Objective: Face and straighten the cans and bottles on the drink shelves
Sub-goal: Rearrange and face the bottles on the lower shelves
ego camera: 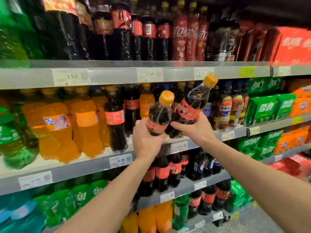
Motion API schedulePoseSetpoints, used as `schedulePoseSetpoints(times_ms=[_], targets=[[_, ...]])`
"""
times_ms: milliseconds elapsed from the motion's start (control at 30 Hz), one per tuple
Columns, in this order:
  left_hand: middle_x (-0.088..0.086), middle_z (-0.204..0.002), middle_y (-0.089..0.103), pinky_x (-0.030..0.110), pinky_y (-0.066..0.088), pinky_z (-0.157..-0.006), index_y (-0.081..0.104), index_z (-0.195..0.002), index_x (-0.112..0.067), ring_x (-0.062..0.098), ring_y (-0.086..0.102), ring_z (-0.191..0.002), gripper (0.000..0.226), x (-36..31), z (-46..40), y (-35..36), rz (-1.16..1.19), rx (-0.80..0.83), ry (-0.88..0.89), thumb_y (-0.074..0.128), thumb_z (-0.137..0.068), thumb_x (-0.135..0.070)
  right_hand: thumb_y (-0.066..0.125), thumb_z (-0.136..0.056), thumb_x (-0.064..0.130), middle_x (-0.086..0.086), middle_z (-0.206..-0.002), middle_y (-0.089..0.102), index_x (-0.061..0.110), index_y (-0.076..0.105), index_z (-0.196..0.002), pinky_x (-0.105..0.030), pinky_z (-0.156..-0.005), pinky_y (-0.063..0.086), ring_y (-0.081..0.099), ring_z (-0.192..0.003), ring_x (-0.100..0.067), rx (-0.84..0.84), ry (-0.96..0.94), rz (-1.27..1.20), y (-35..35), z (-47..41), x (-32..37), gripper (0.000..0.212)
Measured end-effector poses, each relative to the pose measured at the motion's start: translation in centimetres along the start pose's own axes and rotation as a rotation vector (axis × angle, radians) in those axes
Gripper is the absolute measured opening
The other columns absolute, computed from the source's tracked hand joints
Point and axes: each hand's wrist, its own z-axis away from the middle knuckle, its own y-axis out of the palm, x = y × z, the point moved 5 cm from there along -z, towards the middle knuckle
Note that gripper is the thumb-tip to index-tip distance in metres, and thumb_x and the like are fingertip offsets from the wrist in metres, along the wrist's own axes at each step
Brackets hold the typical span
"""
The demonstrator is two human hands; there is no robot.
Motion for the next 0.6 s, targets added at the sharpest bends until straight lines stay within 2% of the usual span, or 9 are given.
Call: schedulePoseSetpoints(times_ms=[100, 200, 300, 400, 467, 600], targets=[[-0.011, -0.091, 0.053, 0.041, 0.051, -0.078, 0.051, -0.085, -0.036, 0.017, 0.058, -0.089, 0.039, -0.1, 0.7, -4.3, -0.039, 0.013, 0.019, 0.077, -0.057, -0.034, 0.093, -0.054, 0.053, 0.009, -0.093, 0.077, 0.027, 0.069, -0.105, -0.049, -0.085, 0.060, 0.073, -0.090, -0.013, 0.146, 0.017, 0.035, 3.2, 1.3, 2.0, 0.062], [-0.008, -0.093, 0.057, 0.038, 0.051, -0.076, 0.049, -0.083, -0.040, 0.017, 0.060, -0.090, 0.039, 0.2, 0.9, -8.6, -0.036, -0.006, 0.011, 0.081, -0.061, -0.033, 0.092, -0.050, 0.054, 0.010, -0.089, 0.078, 0.024, 0.070, -0.103, -0.046, -0.083, 0.061, 0.073, -0.088, -0.011, 0.196, 0.027, 0.040, 6.5, 2.2, 3.8, 0.064], [-0.007, -0.097, 0.060, 0.032, 0.047, -0.077, 0.052, -0.085, -0.041, 0.016, 0.060, -0.094, 0.043, 1.0, 0.8, -12.1, -0.080, -0.032, -0.011, 0.089, -0.067, -0.030, 0.090, -0.051, 0.047, 0.010, -0.090, 0.077, 0.022, 0.071, -0.102, -0.042, -0.085, 0.061, 0.073, -0.089, -0.010, 0.195, 0.033, 0.032, 9.1, 2.8, 5.1, 0.060], [-0.008, -0.098, 0.064, 0.040, 0.053, -0.082, 0.053, -0.086, -0.041, 0.016, 0.063, -0.095, 0.043, 1.8, 0.0, -14.9, -0.104, -0.073, -0.036, 0.090, -0.066, -0.029, 0.092, -0.061, 0.032, 0.009, -0.096, 0.074, 0.018, 0.069, -0.107, -0.029, -0.083, 0.055, 0.069, -0.095, -0.010, 0.186, 0.031, 0.051, 10.8, 2.7, 5.6, 0.053], [-0.008, -0.096, 0.066, 0.040, 0.055, -0.081, 0.056, -0.088, -0.038, 0.015, 0.064, -0.092, 0.042, 2.2, -0.8, -16.0, -0.121, -0.075, -0.054, 0.090, -0.066, -0.029, 0.091, -0.065, 0.022, 0.008, -0.096, 0.072, 0.015, 0.068, -0.108, -0.023, -0.079, 0.048, 0.067, -0.095, -0.011, 0.165, 0.026, 0.070, 11.7, 2.3, 5.9, 0.048], [-0.011, -0.095, 0.068, 0.027, 0.049, -0.074, 0.061, -0.099, -0.029, 0.010, 0.064, -0.089, 0.047, 2.7, -1.6, -17.3, -0.153, -0.040, -0.086, 0.092, -0.064, -0.032, 0.088, -0.067, 0.027, 0.002, -0.099, 0.073, 0.015, 0.067, -0.111, -0.026, -0.076, 0.048, 0.067, -0.093, -0.016, 0.180, 0.075, 0.200, 14.5, 1.2, 5.1, 0.050]])
